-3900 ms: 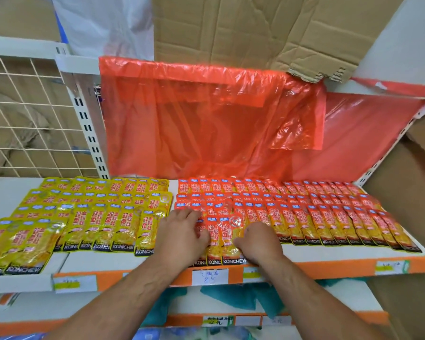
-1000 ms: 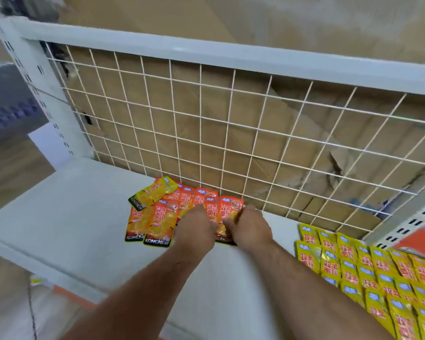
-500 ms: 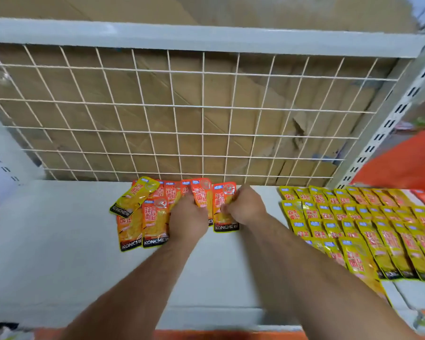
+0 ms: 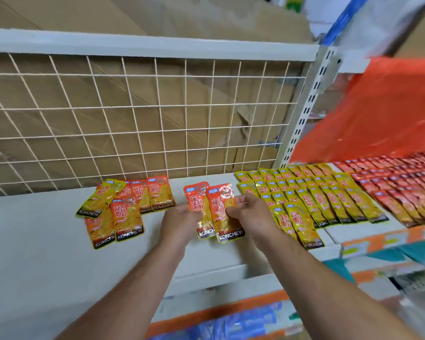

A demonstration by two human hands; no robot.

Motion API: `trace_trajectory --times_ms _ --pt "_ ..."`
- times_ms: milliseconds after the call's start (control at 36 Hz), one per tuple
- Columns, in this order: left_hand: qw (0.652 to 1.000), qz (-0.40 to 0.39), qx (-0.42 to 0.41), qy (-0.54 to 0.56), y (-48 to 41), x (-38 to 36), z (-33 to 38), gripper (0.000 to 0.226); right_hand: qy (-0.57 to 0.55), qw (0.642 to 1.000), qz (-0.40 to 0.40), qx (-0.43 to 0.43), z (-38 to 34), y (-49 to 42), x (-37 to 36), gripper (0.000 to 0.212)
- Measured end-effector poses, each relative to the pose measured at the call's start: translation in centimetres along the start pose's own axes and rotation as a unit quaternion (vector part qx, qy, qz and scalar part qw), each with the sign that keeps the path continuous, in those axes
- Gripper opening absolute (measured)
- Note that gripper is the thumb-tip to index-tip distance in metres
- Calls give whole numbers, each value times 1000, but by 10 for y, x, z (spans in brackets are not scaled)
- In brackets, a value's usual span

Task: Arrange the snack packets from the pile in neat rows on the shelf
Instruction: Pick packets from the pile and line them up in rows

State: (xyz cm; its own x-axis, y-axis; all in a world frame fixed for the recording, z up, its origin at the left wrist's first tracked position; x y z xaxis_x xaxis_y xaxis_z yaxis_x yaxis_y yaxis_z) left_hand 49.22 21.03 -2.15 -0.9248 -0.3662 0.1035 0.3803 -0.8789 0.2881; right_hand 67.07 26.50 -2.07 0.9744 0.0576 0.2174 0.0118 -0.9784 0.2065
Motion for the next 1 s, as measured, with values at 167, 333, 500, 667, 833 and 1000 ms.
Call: trace_trajectory --times_ms 167,333,500,667,833,1000 --pt "999 -48 10 -10 35 -42 0 18 -6 999 28 20 13 21 57 27" --pt "995 -80 -14 -50 80 -93 3 16 -13 997 67 33 30 55 125 29" --pt "994 -93 -5 -55 142 -157 -4 21 -19 998 62 24 53 91 208 24" --pt "988 -131 -22 -77 197 -229 -8 26 -26 996 80 24 75 126 295 32" --pt "982 -154 -18 -108 223 -290 -14 30 -57 993 104 -1 103 140 362 21" --pt "979 -172 -12 -111 225 -342 -14 16 -79 987 135 -20 127 133 411 15"
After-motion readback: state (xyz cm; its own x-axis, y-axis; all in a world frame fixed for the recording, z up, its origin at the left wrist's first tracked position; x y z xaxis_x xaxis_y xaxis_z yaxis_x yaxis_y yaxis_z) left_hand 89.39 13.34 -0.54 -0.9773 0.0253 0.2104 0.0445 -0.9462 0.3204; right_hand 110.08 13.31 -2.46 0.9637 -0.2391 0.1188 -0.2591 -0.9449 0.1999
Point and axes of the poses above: each hand's wrist, its own y-axis away from the middle knuckle, its own x-axis out of the back of the hand, z = x × y, the point moved 6 cm from there along -y, towards the middle knuckle
